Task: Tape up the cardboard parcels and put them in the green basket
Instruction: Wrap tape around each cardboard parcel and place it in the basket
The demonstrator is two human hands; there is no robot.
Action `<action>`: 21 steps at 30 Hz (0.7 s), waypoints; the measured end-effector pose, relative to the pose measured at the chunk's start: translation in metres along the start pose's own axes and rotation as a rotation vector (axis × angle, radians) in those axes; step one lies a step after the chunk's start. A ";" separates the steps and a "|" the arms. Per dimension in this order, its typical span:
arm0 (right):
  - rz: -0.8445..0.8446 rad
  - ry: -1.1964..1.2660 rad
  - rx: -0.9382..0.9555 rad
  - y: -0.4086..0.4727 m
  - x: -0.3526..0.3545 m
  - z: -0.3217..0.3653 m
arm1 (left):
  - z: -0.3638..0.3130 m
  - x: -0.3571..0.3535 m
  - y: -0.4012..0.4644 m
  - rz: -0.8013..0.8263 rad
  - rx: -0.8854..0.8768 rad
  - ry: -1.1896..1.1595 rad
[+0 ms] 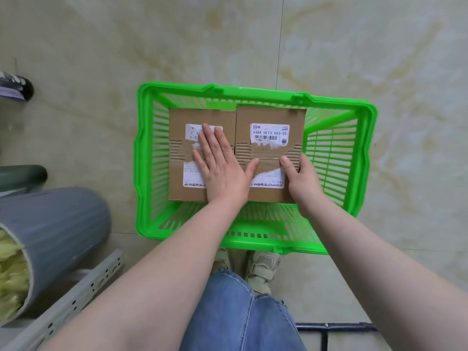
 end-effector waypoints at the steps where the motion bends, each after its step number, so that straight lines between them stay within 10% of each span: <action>1: -0.008 -0.006 0.012 0.000 0.000 0.000 | -0.001 -0.001 0.001 -0.001 0.000 0.004; 17: -0.126 -0.537 -0.148 -0.016 0.018 0.018 | -0.012 0.038 -0.011 0.065 0.013 -0.104; 21: -0.063 -0.300 -0.007 -0.061 0.011 0.072 | -0.004 0.080 -0.036 0.076 0.029 -0.382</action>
Point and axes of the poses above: each hand's wrist, its own y-axis towards the middle knuckle, its own x-axis out of the back of the hand, z = x × y, the point moved 10 cm from there along y, towards the middle knuckle, and after that the axes turned 6 degrees about -y, right-handed, at the moved point
